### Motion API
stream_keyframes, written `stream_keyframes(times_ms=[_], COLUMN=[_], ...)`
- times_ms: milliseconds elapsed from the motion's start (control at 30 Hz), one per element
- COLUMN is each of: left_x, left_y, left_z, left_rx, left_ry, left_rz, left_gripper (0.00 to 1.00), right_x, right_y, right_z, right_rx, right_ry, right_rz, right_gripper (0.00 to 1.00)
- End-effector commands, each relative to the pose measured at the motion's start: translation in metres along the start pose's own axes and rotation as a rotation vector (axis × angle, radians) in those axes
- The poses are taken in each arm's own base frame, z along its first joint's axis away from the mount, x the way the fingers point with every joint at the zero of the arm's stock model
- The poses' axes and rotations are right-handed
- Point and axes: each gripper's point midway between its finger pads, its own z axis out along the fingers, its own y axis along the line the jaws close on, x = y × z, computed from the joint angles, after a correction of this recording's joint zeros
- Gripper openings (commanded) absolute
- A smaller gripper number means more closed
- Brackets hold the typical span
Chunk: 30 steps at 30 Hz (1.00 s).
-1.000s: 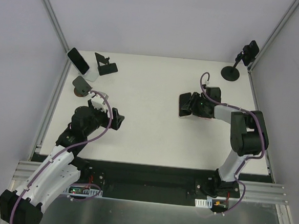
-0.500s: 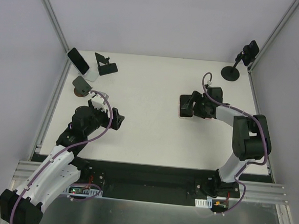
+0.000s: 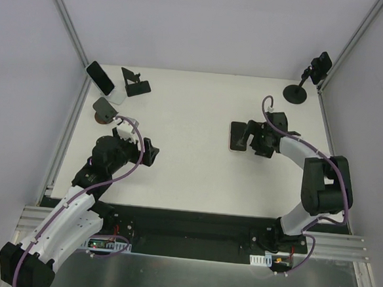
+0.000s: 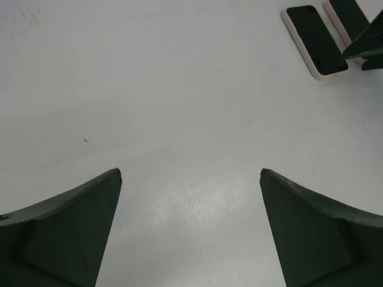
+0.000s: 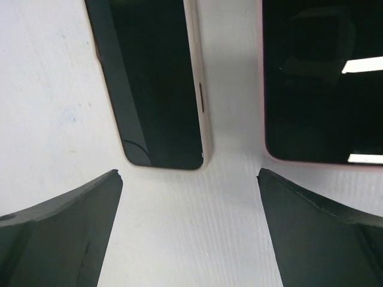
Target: Remove the phone from the phone stand
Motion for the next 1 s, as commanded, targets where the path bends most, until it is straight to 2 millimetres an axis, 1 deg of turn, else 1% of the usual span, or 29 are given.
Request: stream_keyframes(times_ms=[0, 33, 67, 100, 133, 167, 200, 267, 300, 333, 367, 400, 433, 467, 500, 533, 567, 600, 633, 667, 700, 733, 767, 800, 833, 867, 900, 933, 967], left_x=[-0.019, -0.023, -0.026, -0.028, -0.036, -0.035, -0.036, -0.048, -0.050, -0.063, -0.068, -0.070, -0.083, -0.090, -0.090, -0.105, -0.107, -0.111, -0.124, -0.124, -0.129, -0.142, -0.141, -0.146, -0.159, -0.160, -0.166, -0.180, -0.178], left_y=[0.003, 0.003, 0.004, 0.005, 0.005, 0.008, 0.010, 0.011, 0.013, 0.013, 0.014, 0.021, 0.023, 0.031, 0.036, 0.040, 0.053, 0.058, 0.062, 0.071, 0.080, 0.086, 0.096, 0.111, 0.117, 0.125, 0.142, 0.147, 0.159], left_z=[-0.001, -0.002, -0.002, -0.002, -0.002, -0.003, -0.001, -0.001, 0.000, -0.001, 0.000, 0.003, 0.002, 0.002, 0.007, 0.006, 0.010, 0.012, 0.011, 0.017, 0.018, 0.017, 0.026, 0.025, 0.025, 0.035, 0.034, 0.034, 0.044], left_rx=[-0.035, -0.038, -0.049, -0.058, -0.064, -0.085, -0.097, -0.111, -0.127, -0.131, -0.136, -0.172, -0.180, -0.207, -0.218, -0.232, -0.252, -0.261, -0.271, -0.295, -0.321, -0.342, -0.360, -0.394, -0.403, -0.396, -0.422, -0.417, -0.418], left_ry=[-0.059, -0.066, -0.071, -0.073, -0.087, -0.077, -0.067, -0.082, -0.070, -0.092, -0.093, -0.084, -0.100, -0.107, -0.089, -0.112, -0.100, -0.102, -0.122, -0.105, -0.107, -0.128, -0.104, -0.112, -0.132, -0.124, -0.135, -0.161, -0.140], left_rz=[-0.020, -0.025, -0.034, -0.036, -0.040, -0.047, -0.051, -0.053, -0.058, -0.059, -0.056, -0.059, -0.059, -0.070, -0.083, -0.091, -0.120, -0.132, -0.134, -0.134, -0.130, -0.121, -0.115, -0.125, -0.128, -0.140, -0.158, -0.156, -0.170], left_gripper=[0.99, 0.99, 0.99, 0.99, 0.99, 0.99, 0.99, 0.99, 0.99, 0.99, 0.99, 0.99, 0.99, 0.99, 0.99, 0.99, 0.99, 0.99, 0.99, 0.99, 0.99, 0.99, 0.99, 0.99, 0.99, 0.99, 0.99, 0.99, 0.99], right_x=[-0.024, -0.029, -0.035, -0.038, -0.041, -0.044, -0.050, -0.056, -0.060, -0.061, -0.065, -0.065, -0.069, -0.070, -0.067, -0.068, -0.068, -0.063, -0.060, -0.057, -0.052, -0.049, -0.044, -0.041, -0.037, -0.031, -0.027, -0.023, -0.019], right_y=[0.014, 0.017, 0.021, 0.021, 0.022, 0.021, 0.025, 0.023, 0.026, 0.026, 0.021, 0.020, 0.023, 0.021, 0.018, 0.021, 0.019, 0.017, 0.016, 0.021, 0.021, 0.022, 0.026, 0.028, 0.028, 0.034, 0.036, 0.036, 0.037], right_z=[-0.044, -0.050, -0.062, -0.070, -0.077, -0.083, -0.099, -0.114, -0.129, -0.138, -0.145, -0.152, -0.171, -0.179, -0.184, -0.201, -0.209, -0.211, -0.215, -0.227, -0.227, -0.231, -0.238, -0.239, -0.238, -0.237, -0.241, -0.238, -0.238], right_rx=[0.022, 0.019, 0.017, 0.020, 0.022, 0.035, 0.027, 0.043, 0.038, 0.038, 0.068, 0.073, 0.063, 0.073, 0.077, 0.062, 0.065, 0.061, 0.055, 0.021, 0.008, -0.005, -0.040, -0.058, -0.070, -0.117, -0.136, -0.145, -0.159], right_ry=[-0.088, -0.109, -0.148, -0.166, -0.187, -0.210, -0.256, -0.305, -0.348, -0.374, -0.405, -0.429, -0.489, -0.518, -0.542, -0.600, -0.635, -0.643, -0.655, -0.692, -0.691, -0.700, -0.716, -0.717, -0.714, -0.699, -0.709, -0.699, -0.690], right_rz=[-0.109, -0.124, -0.141, -0.154, -0.176, -0.189, -0.207, -0.244, -0.255, -0.270, -0.297, -0.309, -0.317, -0.327, -0.331, -0.334, -0.332, -0.333, -0.335, -0.341, -0.338, -0.338, -0.344, -0.342, -0.345, -0.362, -0.368, -0.365, -0.367], right_gripper=[1.00, 0.96, 0.96, 0.96, 0.96, 0.96, 0.96, 0.96, 0.96, 0.96, 0.96, 0.96, 0.96, 0.96, 0.96, 0.96, 0.96, 0.96, 0.96, 0.96, 0.96, 0.96, 0.96, 0.96, 0.96, 0.96, 0.96, 0.96, 0.96])
